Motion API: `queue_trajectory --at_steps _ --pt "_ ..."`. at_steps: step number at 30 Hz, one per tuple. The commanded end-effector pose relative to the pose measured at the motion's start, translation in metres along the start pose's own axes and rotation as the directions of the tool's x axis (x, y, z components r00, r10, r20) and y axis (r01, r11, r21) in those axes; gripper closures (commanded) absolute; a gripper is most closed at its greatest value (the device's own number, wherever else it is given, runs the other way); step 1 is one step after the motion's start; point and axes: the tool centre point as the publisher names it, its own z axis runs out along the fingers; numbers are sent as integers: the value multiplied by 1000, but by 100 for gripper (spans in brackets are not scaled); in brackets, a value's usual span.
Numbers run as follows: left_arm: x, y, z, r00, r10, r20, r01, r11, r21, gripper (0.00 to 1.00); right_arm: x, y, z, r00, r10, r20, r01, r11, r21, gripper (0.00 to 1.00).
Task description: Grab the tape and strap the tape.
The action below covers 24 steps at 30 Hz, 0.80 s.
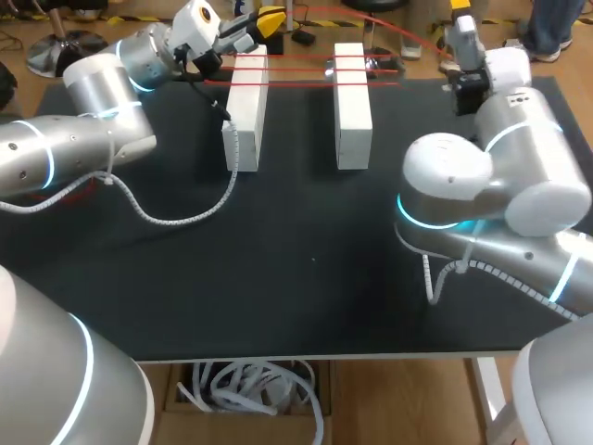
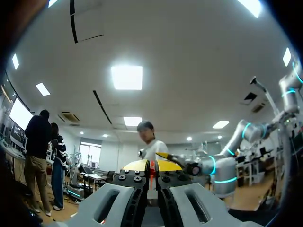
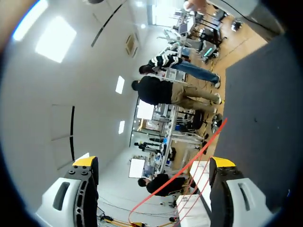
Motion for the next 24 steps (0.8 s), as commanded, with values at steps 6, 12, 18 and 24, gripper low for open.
queue_trajectory --at_steps 6,12,18,24 --pt "-2 1 -1 1000 -1 -3 1 1000 2 100 -12 -2 0 1000 5 -4 -6 987 -159 0" --pt "-2 1 -1 1000 -1 -3 1 1000 2 100 -16 2 4 999 36 -8 -36 992 -124 0" --pt "-2 1 -1 1000 -1 -3 1 1000 2 100 -13 -6 11 997 73 -27 -73 997 -6 0" --pt "-2 1 -1 1000 -1 -3 1 1000 2 100 -15 -7 12 994 100 -45 -99 994 38 0"
